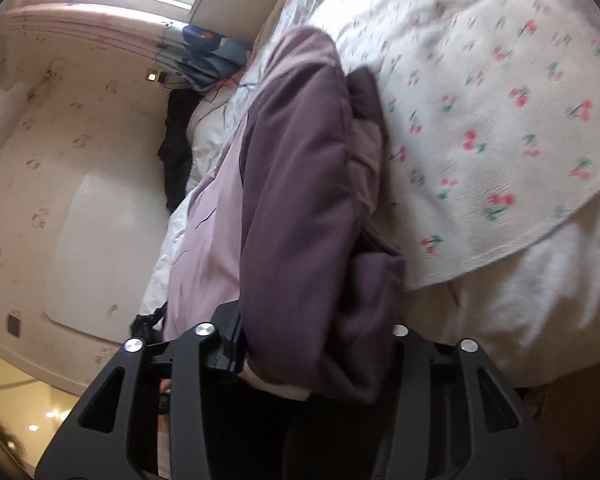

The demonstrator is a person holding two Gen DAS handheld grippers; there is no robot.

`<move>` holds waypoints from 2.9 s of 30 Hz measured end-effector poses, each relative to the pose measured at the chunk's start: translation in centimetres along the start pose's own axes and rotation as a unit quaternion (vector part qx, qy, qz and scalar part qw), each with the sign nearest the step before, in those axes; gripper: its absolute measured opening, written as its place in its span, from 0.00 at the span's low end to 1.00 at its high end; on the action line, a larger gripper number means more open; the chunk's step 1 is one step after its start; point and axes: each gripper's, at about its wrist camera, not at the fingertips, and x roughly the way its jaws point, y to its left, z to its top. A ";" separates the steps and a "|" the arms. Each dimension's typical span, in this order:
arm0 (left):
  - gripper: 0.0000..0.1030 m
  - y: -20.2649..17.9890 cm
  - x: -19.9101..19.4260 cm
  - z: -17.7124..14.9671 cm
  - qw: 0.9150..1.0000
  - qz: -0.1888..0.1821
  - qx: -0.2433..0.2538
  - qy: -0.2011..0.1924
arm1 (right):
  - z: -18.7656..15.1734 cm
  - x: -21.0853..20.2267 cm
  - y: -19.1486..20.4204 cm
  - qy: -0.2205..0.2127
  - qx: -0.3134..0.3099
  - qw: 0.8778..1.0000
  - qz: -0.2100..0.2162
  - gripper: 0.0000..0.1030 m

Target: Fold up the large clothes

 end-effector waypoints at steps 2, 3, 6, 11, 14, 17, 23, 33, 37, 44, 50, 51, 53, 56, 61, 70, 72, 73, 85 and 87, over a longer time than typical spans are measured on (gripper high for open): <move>0.66 -0.4 -0.2 0.0 1.000 -0.006 0.001 -0.002 | 0.3 -0.2 0.5 -0.008 -0.005 1.000 -0.022 0.47; 0.64 -0.3 -0.5 0.0 1.000 -0.009 0.002 -0.003 | 0.5 -0.1 0.8 -0.010 0.000 1.000 -0.030 0.49; 0.63 0.4 -1.2 0.3 1.000 -0.018 0.002 -0.006 | 0.5 -0.2 -0.3 0.000 0.041 0.999 -0.026 0.55; 0.63 2.7 -1.5 -0.1 0.999 -0.037 -0.011 0.004 | -0.3 -4.2 -2.8 -0.035 0.081 0.993 -0.084 0.62; 0.82 3.0 -1.1 -0.1 0.999 -0.024 -0.019 0.013 | 1.6 -6.0 2.3 -0.109 -0.028 0.980 -0.162 0.63; 0.88 2.7 -0.1 -0.2 0.999 -0.019 -0.029 0.023 | 4.9 -1.4 10.1 -0.095 -0.158 0.972 -0.148 0.65; 0.78 1.8 -0.3 -0.2 0.999 -0.022 -0.029 0.007 | 12.0 18.1 17.2 0.006 -0.281 0.942 -0.181 0.74; 0.61 2.4 -0.5 -0.2 1.000 -0.019 -0.016 0.007 | 13.8 26.8 15.5 0.051 -0.278 0.926 -0.250 0.82; 0.72 3.3 -0.3 0.0 0.998 -0.032 -0.046 0.005 | 14.9 30.6 16.6 0.070 -0.293 0.914 -0.273 0.82; 0.78 2.4 0.3 0.0 0.998 -0.025 -0.052 -0.004 | 15.5 30.3 15.8 0.083 -0.265 0.926 -0.255 0.88; 0.78 2.8 0.2 -0.2 0.998 -0.025 -0.050 -0.011 | 6.8 22.1 17.9 0.066 -0.351 0.906 -0.228 0.89; 0.77 2.7 0.2 -0.3 0.998 -0.022 -0.051 -0.015 | 5.6 23.2 16.7 0.091 -0.358 0.896 -0.246 0.89; 0.76 2.1 0.2 -0.4 0.999 -0.024 -0.044 -0.021 | 5.0 24.4 15.3 0.103 -0.357 0.894 -0.251 0.93; 0.69 1.3 -0.1 -0.5 0.999 -0.011 -0.037 -0.025 | 5.3 22.0 17.4 0.086 -0.342 0.906 -0.235 0.93; 0.65 1.8 -0.2 -0.7 0.999 -0.010 -0.032 -0.025 | 0.9 20.6 16.8 0.085 -0.357 0.900 -0.236 0.93; 0.62 1.7 -0.4 -0.9 0.999 -0.009 -0.027 -0.029 | 1.0 19.3 17.1 0.058 -0.368 0.886 -0.277 0.93; 0.62 1.6 -0.4 -1.1 0.999 -0.013 -0.025 -0.029 | 0.7 20.4 15.6 0.078 -0.367 0.886 -0.272 0.94; 0.62 1.3 -0.4 -1.2 0.999 -0.007 -0.019 -0.031 | 0.9 20.0 16.1 0.077 -0.365 0.887 -0.271 0.94; 0.62 -0.2 -0.5 -1.2 0.999 0.017 -0.004 -0.039 | 2.4 19.6 16.8 0.048 -0.367 0.890 -0.267 0.94; 0.62 0.0 -0.5 -1.1 0.999 0.021 -0.006 -0.038 | 1.2 18.3 17.7 0.029 -0.381 0.888 -0.256 0.94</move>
